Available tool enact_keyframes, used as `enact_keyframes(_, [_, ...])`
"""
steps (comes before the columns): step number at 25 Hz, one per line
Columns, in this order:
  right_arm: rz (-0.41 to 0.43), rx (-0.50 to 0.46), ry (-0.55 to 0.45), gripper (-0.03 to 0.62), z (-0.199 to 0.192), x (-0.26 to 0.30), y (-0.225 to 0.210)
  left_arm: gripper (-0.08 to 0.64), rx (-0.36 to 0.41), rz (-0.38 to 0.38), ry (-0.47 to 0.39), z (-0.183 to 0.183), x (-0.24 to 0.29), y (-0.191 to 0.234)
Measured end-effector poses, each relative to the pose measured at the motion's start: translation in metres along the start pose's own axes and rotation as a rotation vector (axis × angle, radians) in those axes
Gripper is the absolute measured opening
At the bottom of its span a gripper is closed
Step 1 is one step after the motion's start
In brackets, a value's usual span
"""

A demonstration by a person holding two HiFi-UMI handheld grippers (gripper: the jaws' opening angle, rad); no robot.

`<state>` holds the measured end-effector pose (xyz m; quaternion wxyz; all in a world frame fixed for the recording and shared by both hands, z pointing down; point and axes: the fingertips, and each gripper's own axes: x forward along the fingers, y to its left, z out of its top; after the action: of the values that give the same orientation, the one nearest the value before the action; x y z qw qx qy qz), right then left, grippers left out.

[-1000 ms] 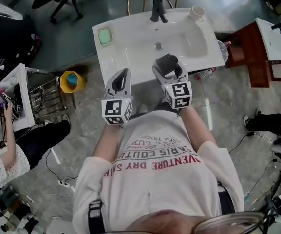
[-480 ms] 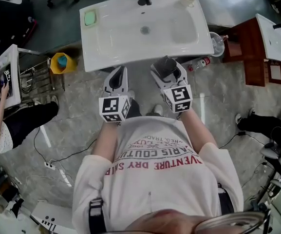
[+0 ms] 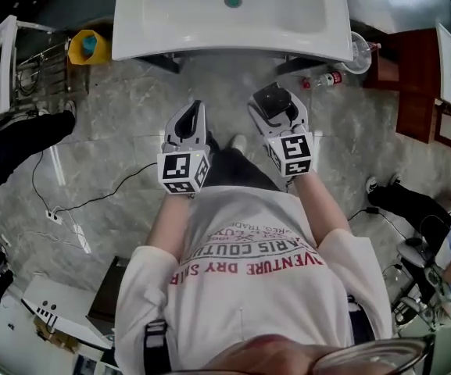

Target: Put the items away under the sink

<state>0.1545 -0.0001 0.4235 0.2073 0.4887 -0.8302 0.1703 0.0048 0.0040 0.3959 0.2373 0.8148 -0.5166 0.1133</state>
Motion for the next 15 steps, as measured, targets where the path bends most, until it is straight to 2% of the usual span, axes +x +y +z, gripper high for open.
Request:
enact_keyframes(7, [0.005, 0.009, 0.015, 0.370, -0.057, 0.040, 0.000, 0.028, 0.011, 0.064, -0.004, -0.050, 0.009, 0.039])
enact_keyframes(15, [0.034, -0.047, -0.051, 0.370, -0.128, 0.139, 0.003, 0.028, 0.072, 0.075, -0.061, -0.124, 0.078, 0.112])
